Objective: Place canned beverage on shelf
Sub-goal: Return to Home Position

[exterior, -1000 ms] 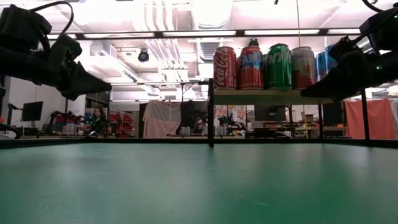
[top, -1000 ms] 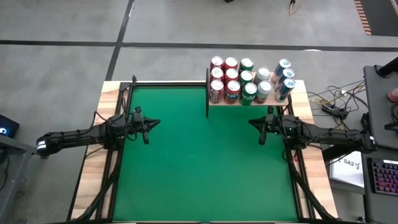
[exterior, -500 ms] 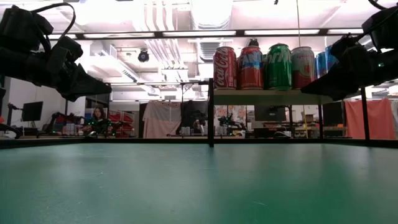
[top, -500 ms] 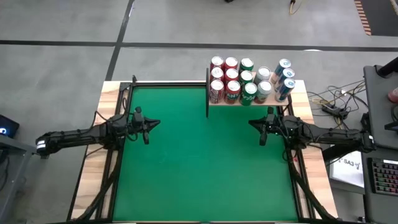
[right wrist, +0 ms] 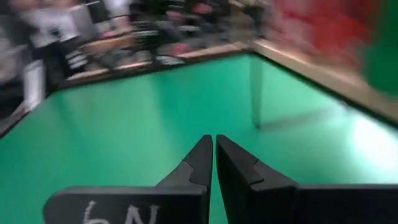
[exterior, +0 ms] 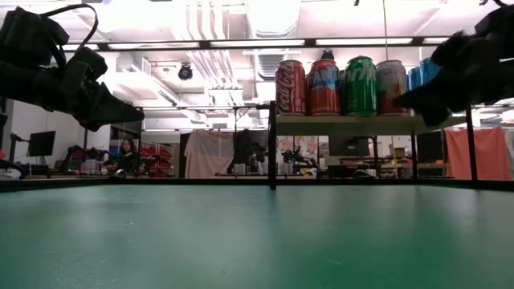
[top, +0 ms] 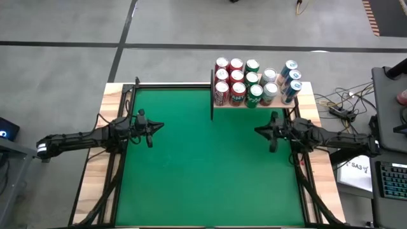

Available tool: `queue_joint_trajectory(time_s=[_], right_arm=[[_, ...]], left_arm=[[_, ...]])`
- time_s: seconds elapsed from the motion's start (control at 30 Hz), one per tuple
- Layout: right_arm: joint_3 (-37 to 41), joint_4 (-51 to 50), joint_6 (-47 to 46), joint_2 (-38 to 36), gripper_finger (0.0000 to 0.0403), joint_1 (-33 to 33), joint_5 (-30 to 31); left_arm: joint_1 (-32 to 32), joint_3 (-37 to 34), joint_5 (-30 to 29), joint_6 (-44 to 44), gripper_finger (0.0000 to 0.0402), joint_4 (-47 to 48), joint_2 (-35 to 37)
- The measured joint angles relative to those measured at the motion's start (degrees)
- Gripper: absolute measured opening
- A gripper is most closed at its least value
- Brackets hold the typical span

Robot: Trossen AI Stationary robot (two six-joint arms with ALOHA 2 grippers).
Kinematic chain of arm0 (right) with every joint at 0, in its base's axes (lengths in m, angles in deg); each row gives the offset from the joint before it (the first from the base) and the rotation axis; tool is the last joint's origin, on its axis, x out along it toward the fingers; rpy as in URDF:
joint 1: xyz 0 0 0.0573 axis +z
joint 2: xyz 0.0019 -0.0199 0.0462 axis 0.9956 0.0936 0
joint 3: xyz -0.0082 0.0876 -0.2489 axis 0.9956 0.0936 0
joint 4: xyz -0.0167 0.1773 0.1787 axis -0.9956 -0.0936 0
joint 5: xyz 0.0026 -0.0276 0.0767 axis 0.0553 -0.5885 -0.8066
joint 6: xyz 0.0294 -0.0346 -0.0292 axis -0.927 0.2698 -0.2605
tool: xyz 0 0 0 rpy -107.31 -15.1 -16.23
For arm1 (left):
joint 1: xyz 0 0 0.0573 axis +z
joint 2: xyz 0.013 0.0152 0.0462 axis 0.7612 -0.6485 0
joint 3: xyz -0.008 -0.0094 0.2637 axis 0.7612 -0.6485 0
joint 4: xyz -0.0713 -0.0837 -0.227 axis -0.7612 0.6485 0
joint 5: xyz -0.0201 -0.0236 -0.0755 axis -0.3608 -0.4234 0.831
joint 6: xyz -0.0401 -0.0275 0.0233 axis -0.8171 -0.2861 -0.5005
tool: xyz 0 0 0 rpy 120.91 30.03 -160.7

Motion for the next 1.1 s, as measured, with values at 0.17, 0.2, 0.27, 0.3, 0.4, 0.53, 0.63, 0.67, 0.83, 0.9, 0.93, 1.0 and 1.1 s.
queue_joint_trajectory(time_s=[0.17, 0.2, 0.27, 0.3, 0.4, 0.53, 0.63, 0.67, 0.83, 0.9, 0.93, 1.0, 1.1], right_arm=[[0.04, -0.23, 15.60, -8.88, 0.0012, 2.08, -5.72], [0.06, -0.06, 17.80, -10.33, 0.0012, 2.59, -5.66], [0.07, 0.00, 21.52, -10.43, 0.0012, 3.43, -5.82], [0.07, -0.14, 22.57, -10.42, 0.0012, 3.41, -6.50], [0.07, -0.12, 23.76, -10.44, 0.0012, 3.34, -6.73], [0.07, -0.10, 25.63, -10.44, 0.0013, 3.34, -6.64], [0.07, 0.06, 25.67, -10.43, 0.0013, 3.34, -6.60], [0.07, 0.10, 25.66, -10.25, 0.0013, 3.34, -6.60], [0.07, 0.12, 25.66, -8.44, 0.0013, 3.34, -6.60], [0.07, 0.12, 25.66, -7.96, 0.0013, 3.34, -6.59], [0.08, 0.13, 25.66, -7.74, 0.0013, 3.34, -6.59], [0.08, 0.13, 25.66, -7.54, 0.0013, 3.34, -6.59], [0.09, 0.14, 25.66, -7.36, 0.0013, 3.34, -6.57]], left_arm=[[-0.02, 0.00, 0.00, -0.01, 0.0002, -0.05, -0.01], [0.00, 0.00, 0.02, 0.00, 0.0002, -0.10, -0.01], [0.00, 0.00, 0.04, 0.01, 0.0002, -0.13, 0.01], [-0.02, 0.00, 0.04, 0.01, 0.0002, -0.11, 0.01], [0.00, 0.00, 0.02, 0.01, 0.0002, -0.42, 0.05], [0.00, 0.00, 0.04, 0.01, 0.0002, -0.56, -0.05], [0.00, 0.00, 0.04, 0.01, 0.0002, -0.57, -0.03], [0.00, 0.00, 0.04, 0.01, 0.0002, -0.59, -0.03], [0.00, 0.00, 0.04, 0.01, 0.0002, -0.59, -0.03], [0.00, 0.00, 0.04, 0.01, 0.0002, -0.58, -0.01], [0.00, 0.00, 0.04, 0.01, 0.0002, -0.59, -0.01], [0.00, 0.00, 0.04, 0.01, 0.0002, -0.58, -0.05], [0.00, 0.00, 0.04, 0.01, 0.0002, -0.59, -0.05]])
